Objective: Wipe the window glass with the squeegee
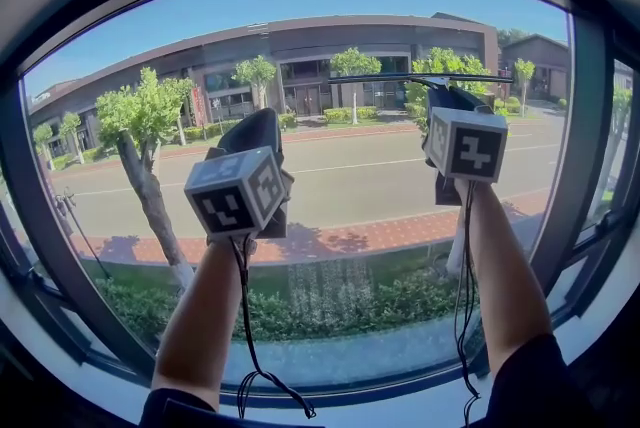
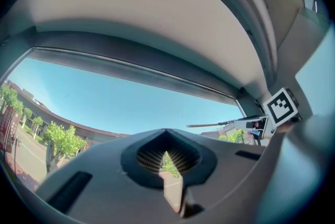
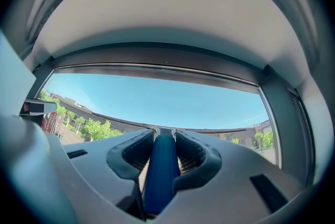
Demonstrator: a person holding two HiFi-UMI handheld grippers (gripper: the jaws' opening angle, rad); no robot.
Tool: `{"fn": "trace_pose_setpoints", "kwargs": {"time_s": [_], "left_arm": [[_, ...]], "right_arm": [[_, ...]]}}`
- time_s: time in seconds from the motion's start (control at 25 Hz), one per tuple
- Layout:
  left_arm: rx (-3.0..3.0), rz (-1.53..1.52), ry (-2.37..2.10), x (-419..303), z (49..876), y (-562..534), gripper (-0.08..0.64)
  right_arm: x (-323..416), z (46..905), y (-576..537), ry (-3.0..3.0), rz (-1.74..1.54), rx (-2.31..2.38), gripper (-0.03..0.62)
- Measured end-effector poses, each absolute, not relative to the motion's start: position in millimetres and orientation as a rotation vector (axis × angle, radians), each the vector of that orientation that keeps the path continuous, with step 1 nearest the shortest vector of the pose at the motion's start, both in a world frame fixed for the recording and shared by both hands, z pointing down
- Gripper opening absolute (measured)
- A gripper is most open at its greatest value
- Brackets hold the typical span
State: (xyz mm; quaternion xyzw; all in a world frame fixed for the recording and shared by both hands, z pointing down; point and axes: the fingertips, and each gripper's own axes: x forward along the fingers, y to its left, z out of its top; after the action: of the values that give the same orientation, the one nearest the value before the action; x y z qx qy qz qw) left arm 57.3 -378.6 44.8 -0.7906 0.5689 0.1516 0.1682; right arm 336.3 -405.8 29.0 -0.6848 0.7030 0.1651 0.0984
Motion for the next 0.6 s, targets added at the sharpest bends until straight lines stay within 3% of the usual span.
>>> {"fn": "trace_pose_setpoints", "kwargs": {"time_s": [0.6], "left_arm": [[-2.301,0.379,1.625,64.0,86.7,-379.7,0.002]], "right_arm": [[335.6,69.7,-405.2,2.093,0.488,-2.047,0.130]]}}
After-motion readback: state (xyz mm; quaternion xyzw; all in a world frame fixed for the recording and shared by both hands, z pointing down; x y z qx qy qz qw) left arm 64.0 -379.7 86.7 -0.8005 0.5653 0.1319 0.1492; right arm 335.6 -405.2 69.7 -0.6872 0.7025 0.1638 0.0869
